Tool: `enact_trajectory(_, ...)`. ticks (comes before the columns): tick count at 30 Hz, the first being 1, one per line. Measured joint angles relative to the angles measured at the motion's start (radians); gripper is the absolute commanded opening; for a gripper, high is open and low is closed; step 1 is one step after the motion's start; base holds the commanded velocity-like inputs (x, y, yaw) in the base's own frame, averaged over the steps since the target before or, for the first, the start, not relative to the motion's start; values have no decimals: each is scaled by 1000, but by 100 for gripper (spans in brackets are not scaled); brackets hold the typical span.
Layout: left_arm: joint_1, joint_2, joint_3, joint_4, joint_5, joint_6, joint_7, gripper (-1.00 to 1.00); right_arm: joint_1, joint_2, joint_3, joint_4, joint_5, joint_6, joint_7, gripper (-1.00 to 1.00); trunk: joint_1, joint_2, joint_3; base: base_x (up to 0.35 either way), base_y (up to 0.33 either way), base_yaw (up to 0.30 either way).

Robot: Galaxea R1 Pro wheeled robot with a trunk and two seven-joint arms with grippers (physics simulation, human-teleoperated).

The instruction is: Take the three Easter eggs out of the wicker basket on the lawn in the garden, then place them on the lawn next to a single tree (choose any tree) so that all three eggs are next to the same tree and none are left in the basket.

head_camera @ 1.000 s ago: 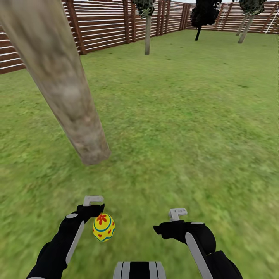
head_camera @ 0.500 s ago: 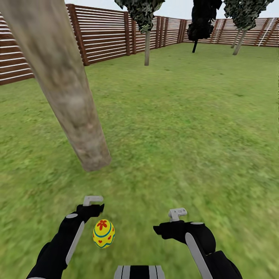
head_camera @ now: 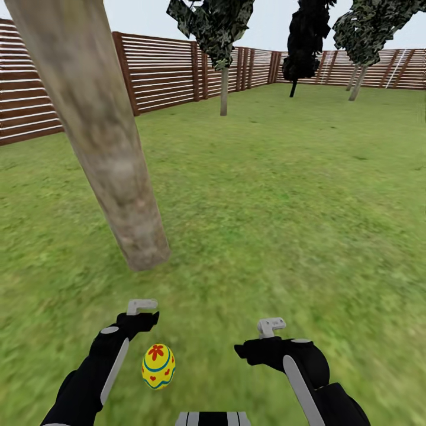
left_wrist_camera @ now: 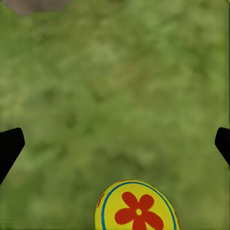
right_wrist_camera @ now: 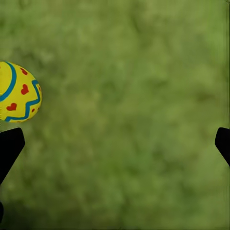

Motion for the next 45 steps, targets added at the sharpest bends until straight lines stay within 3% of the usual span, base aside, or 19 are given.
enact_trajectory(45,-3,-2,-3,107,3,-12,-2,100,0,0,-11,3,0,-2,1,100,-20,11,174,0,0,0)
